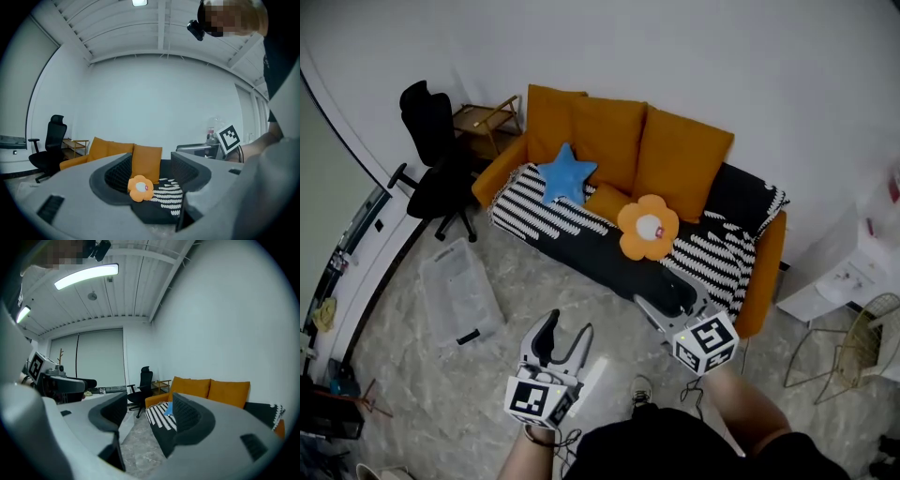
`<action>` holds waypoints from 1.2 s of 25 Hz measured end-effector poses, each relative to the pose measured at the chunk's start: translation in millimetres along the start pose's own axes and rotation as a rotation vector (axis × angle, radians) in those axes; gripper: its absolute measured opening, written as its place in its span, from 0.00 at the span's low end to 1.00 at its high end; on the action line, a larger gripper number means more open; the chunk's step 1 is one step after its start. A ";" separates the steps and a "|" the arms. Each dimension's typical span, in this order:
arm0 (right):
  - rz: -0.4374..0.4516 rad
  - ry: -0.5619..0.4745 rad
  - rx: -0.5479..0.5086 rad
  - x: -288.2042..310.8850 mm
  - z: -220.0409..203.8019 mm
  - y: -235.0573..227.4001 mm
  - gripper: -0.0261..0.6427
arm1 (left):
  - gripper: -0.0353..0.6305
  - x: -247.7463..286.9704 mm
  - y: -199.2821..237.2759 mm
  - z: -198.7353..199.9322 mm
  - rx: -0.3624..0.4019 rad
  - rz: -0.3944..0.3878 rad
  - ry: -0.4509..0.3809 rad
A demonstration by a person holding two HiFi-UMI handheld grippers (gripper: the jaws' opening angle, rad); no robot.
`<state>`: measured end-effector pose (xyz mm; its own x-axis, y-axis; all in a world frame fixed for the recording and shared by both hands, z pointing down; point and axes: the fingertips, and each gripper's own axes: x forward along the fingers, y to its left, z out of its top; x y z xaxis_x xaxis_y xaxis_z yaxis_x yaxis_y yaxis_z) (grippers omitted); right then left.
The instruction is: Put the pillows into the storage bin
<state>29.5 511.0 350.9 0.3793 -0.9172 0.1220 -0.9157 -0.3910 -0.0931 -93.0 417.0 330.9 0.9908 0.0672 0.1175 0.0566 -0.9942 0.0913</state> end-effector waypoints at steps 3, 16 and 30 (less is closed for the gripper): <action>0.001 -0.002 -0.001 10.8 3.7 -21.9 0.50 | 0.43 26.2 -0.1 5.8 0.010 -0.008 -0.001; -0.074 0.012 0.011 64.0 7.6 -69.6 0.50 | 0.43 98.4 41.0 19.9 0.016 -0.092 -0.005; -0.275 0.030 0.029 197.1 22.9 -72.9 0.52 | 0.43 165.9 187.6 44.9 0.027 -0.297 -0.018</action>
<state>174.1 357.0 359.0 0.6084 -0.7739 0.1758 -0.7747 -0.6273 -0.0802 87.4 237.9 323.0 0.9324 0.3542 0.0717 0.3473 -0.9332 0.0925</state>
